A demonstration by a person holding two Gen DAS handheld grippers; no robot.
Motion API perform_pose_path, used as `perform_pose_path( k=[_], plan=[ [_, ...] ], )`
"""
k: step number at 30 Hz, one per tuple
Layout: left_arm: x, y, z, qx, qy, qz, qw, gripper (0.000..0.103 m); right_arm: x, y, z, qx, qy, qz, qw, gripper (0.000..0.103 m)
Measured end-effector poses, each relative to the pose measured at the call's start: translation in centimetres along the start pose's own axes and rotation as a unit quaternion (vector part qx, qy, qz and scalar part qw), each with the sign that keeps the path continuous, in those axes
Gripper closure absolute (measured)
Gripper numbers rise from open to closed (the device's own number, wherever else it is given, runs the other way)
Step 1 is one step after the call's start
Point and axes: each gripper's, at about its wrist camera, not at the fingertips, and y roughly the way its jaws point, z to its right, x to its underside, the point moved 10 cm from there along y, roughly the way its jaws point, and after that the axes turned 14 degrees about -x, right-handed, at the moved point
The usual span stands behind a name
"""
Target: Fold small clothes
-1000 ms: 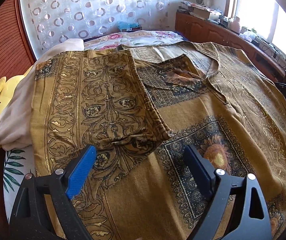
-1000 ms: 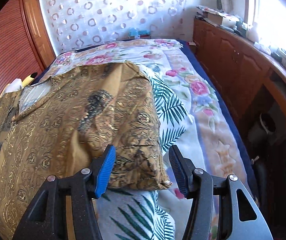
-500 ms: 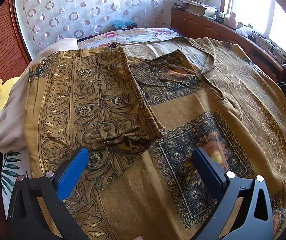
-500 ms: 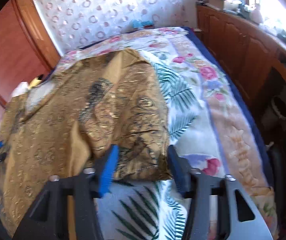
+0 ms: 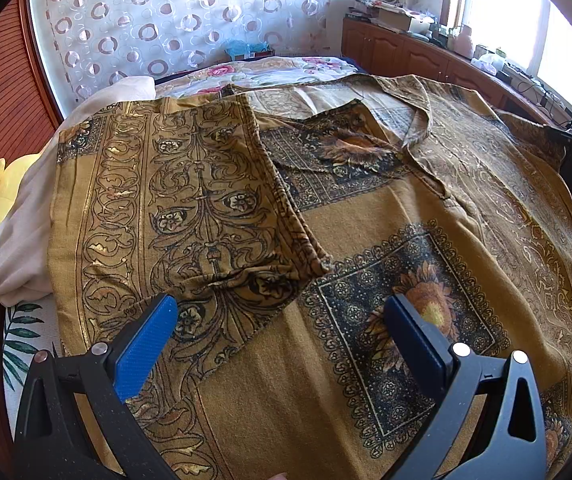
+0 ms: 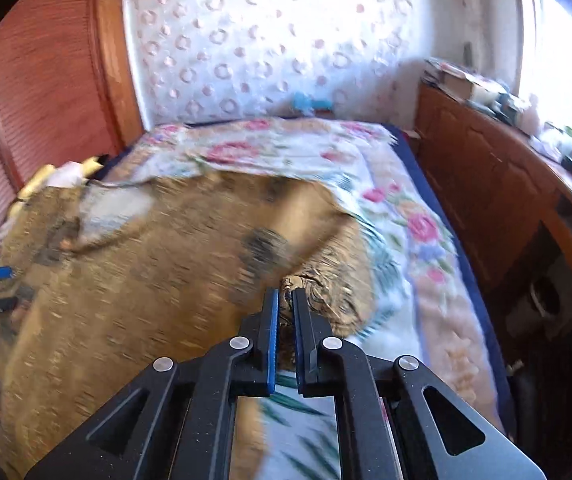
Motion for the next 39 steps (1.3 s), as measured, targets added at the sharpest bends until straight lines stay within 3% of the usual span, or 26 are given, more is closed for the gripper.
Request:
perform_pose_path(
  k=[5, 13, 16, 18, 20, 25, 32, 38, 39],
  plan=[
    [0.0, 0.0, 0.0, 0.0, 0.0, 0.0, 1.0, 0.0, 1.6, 2.4, -4.4, -0.033, -0.031, -0.027, 0.999, 0.096],
    [0.1, 0.0, 0.0, 0.0, 0.0, 0.0, 1.0, 0.0, 3.2, 3.7, -5.3, -0.042, -0.048, -0.053, 0.997, 0.096],
    [0.0, 0.0, 0.0, 0.0, 0.0, 0.0, 1.0, 0.0, 3.1, 2.8, -5.3, -0.041, -0.044, -0.047, 0.997, 0.085],
    [0.0, 0.0, 0.0, 0.0, 0.0, 0.0, 1.0, 0.0, 2.6, 1.5, -5.5, -0.054, -0.048, -0.028, 0.997, 0.061],
    [0.0, 0.0, -0.1, 0.0, 0.0, 0.0, 1.0, 0.0, 2.1, 0.3, -5.5, -0.056, -0.048, -0.008, 0.997, 0.054],
    [0.0, 0.0, 0.0, 0.0, -0.001, 0.0, 1.0, 0.0, 1.6, -0.7, -2.9, -0.02, -0.023, 0.003, 1.0, 0.053],
    [-0.9, -1.4, -1.7, -0.009, -0.034, 0.027, 0.999, 0.0, 1.9, 3.0, 1.3, 0.004, 0.041, -0.03, 0.999, 0.053],
    [-2.8, -5.0, -3.6, -0.015, -0.063, 0.076, 0.995, 0.0, 0.9, 5.8, 2.7, -0.03, 0.098, -0.051, 0.993, 0.053],
    [-3.0, -5.4, -3.7, -0.014, -0.065, 0.081, 0.9945, 0.0, 0.9, 5.9, 2.8, -0.037, 0.104, -0.053, 0.992, 0.058]
  ],
)
